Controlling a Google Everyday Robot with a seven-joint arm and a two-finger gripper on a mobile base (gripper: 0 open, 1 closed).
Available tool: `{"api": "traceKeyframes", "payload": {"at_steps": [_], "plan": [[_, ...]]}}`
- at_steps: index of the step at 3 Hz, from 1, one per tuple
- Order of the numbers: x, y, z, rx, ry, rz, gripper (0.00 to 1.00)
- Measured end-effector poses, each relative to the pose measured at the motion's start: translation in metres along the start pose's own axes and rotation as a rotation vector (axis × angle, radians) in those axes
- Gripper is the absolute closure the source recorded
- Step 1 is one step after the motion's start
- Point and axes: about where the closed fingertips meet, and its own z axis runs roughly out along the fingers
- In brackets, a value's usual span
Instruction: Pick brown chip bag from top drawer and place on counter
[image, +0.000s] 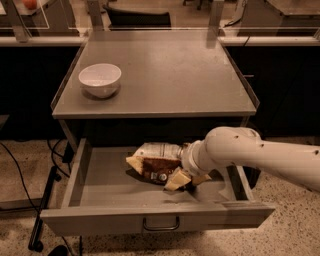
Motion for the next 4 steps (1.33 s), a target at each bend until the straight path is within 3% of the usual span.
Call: {"api": "traceKeyframes", "payload": {"at_steps": [3, 4], "plan": [[-0.0001, 0.0000, 0.0008, 0.001, 0.001, -0.002, 0.91], [-0.0003, 0.0001, -0.0003, 0.001, 0.000, -0.002, 1.00]]}}
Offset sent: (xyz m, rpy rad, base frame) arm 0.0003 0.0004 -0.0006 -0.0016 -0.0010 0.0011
